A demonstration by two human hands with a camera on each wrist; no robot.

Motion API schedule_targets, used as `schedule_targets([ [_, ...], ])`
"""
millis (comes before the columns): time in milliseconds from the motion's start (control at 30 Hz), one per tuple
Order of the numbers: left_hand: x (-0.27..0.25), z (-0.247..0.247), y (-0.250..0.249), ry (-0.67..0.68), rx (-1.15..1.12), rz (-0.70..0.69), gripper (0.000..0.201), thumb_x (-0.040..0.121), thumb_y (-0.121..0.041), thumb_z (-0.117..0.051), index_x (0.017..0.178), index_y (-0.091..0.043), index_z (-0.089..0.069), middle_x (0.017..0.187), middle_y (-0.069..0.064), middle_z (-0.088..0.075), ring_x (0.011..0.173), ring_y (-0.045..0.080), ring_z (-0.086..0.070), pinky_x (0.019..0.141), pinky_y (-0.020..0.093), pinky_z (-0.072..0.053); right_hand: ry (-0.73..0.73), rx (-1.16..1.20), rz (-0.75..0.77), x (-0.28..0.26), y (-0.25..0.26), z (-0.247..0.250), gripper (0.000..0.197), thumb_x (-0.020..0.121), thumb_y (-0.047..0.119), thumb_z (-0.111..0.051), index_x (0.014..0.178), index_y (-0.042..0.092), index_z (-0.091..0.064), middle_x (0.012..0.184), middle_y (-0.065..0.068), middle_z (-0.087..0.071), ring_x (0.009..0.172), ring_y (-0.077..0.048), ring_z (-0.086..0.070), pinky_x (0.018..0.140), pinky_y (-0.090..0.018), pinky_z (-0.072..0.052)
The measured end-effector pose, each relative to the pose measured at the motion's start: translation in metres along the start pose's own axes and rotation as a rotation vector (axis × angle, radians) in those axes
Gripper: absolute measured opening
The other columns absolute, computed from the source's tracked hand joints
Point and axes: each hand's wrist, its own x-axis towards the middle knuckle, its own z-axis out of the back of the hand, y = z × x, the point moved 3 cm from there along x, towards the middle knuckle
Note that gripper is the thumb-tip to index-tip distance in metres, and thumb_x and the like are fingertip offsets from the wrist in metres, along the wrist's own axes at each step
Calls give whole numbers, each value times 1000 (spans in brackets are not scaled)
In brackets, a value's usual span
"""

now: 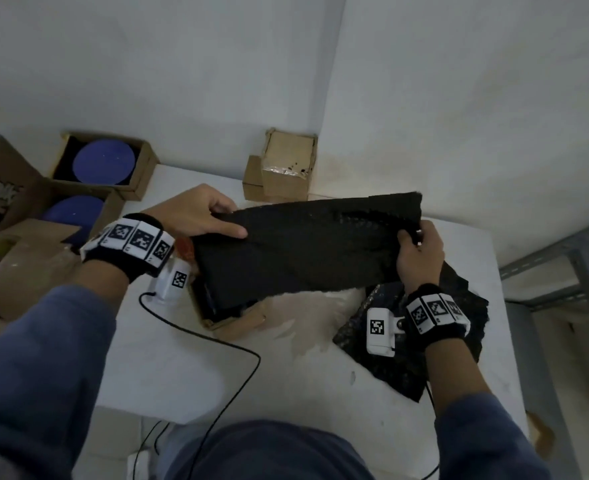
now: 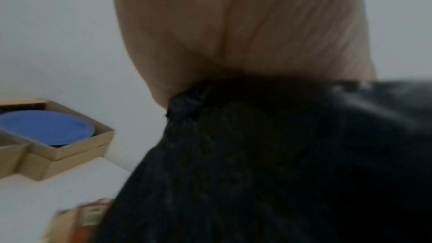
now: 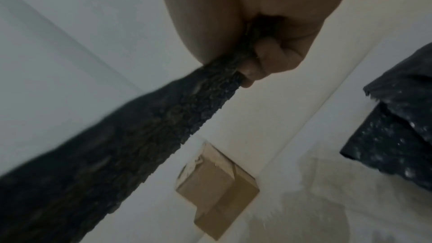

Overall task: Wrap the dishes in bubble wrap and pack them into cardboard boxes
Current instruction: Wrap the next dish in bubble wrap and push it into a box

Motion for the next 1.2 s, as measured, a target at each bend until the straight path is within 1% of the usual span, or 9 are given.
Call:
schedule_targets([
  [133,-28,7,36,28,2,143,26,71,-39,-81,86,-19,-78,82,1,-77,78,18,-73,71,28,-56,86,-75,-9,-14,-7,-30,13,95,12,-57,107,6,-58,97,-4,-59,89,-18,-52,73,-21,-34],
  [267,-61,4,79,-46,133,231,28,62,-56,-76,77,-33,-75,74,-15,-72,72,1,-67,65,16,-49,197,-68,-52,-25,-10,-72,19,96,11,-56,115,8,-57,102,-7,-62,94,-24,-58,78,-29,-43],
  [400,-88,1,135,-189,190,364,18,77,-42,-79,73,-26,-72,71,-4,-70,73,12,-65,68,32,-48,246,-106,-87,-29,-10,-105,21,96,13,-55,117,10,-56,110,-14,-65,101,-30,-60,81,-33,-45],
  [600,-105,-17,175,-381,301,463,34,75,-48,-78,101,-41,-58,98,-7,-61,96,20,-61,83,41,-52,346,-267,-115,-25,-8,-131,46,92,32,-62,133,26,-43,119,-7,-61,107,-31,-60,90,-47,-51],
  [700,-108,-40,152,-603,386,366,42,77,-41,-73,114,-33,-54,104,-3,-49,95,20,-56,77,40,-51,239,-353,1,-32,4,-131,58,86,32,-67,137,20,-42,129,-8,-51,115,-27,-51,99,-46,-43],
  [800,-102,-82,126,-612,217,442,34,82,-43,-70,103,-32,-46,98,-6,-42,76,15,-54,63,33,-47,419,-218,163,-61,23,-150,33,86,27,-69,116,19,-58,114,-4,-53,98,-17,-55,90,-41,-50],
  [933,-87,-129,127,-567,-83,538,40,86,-27,-71,106,-24,-36,108,1,-41,86,21,-52,70,32,-42,819,-296,270,-110,31,-189,26,82,37,-70,104,33,-56,94,7,-51,77,-10,-56,72,-37,-54],
  [1067,-80,-126,131,-563,-68,470,38,90,-12,-66,117,-19,-41,116,2,-40,93,16,-46,79,25,-38,882,-348,252,-128,31,-199,31,84,25,-71,105,28,-49,80,5,-55,75,-14,-55,70,-38,-52],
  [1200,-76,-101,139,-568,32,355,36,87,-12,-69,114,-25,-49,109,-4,-45,95,21,-55,80,32,-46,870,-309,157,-147,29,-195,31,85,24,-72,102,25,-45,71,2,-57,66,-11,-55,61,-32,-46],
])
